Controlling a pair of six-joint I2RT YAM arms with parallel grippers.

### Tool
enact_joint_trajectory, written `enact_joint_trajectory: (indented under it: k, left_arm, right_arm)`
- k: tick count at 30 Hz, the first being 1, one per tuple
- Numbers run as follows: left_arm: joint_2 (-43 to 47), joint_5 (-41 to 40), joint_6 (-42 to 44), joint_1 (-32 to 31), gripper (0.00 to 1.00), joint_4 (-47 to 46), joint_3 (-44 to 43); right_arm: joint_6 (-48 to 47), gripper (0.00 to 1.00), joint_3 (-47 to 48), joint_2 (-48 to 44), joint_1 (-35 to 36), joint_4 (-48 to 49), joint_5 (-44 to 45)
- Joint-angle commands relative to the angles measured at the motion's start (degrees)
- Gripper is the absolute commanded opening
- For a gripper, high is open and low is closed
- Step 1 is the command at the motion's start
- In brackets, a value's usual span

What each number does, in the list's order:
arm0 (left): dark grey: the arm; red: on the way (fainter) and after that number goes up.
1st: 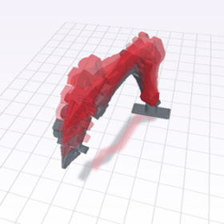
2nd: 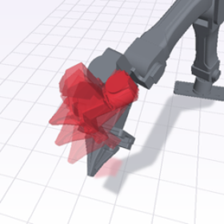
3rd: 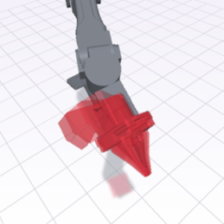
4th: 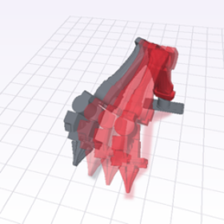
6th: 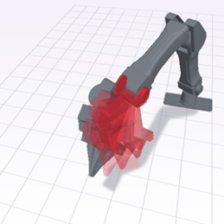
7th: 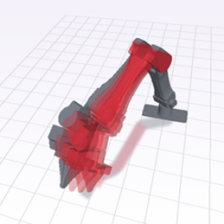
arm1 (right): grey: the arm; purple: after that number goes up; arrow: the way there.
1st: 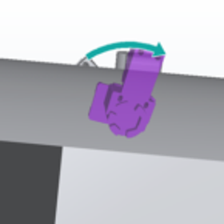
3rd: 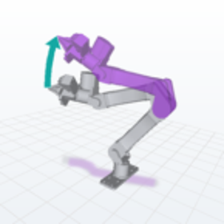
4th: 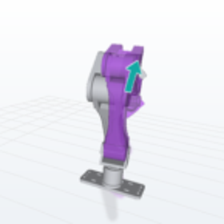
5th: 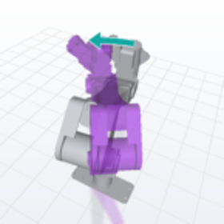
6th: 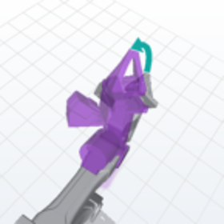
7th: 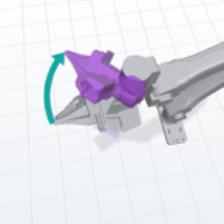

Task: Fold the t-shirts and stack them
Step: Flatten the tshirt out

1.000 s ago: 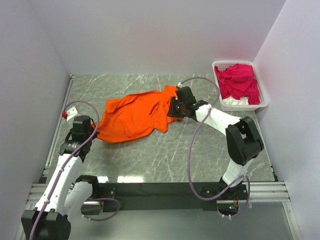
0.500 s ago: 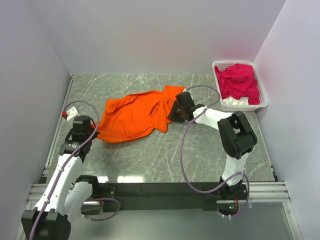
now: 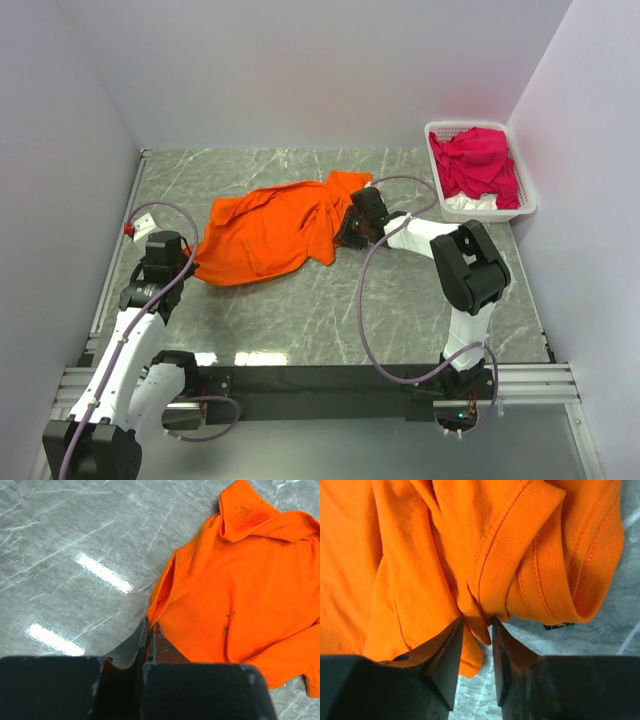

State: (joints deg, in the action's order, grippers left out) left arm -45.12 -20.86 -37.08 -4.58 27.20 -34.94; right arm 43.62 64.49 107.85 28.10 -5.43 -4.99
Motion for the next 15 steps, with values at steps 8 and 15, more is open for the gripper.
enact_joint_trajectory:
  k: [8, 15]
  left_arm:
    - [0.56, 0.03, 0.43, 0.01, 0.01, -1.98, -1.01]
    - [0.39, 0.03, 0.43, 0.10, 0.01, -1.89, -1.01]
  right_arm:
    - [-0.90, 0.32, 1.08, -3.78, 0.82, -0.10, 0.95]
    - [-1.69, 0.31, 2.83, -4.49, 1.52, -2.39, 1.92]
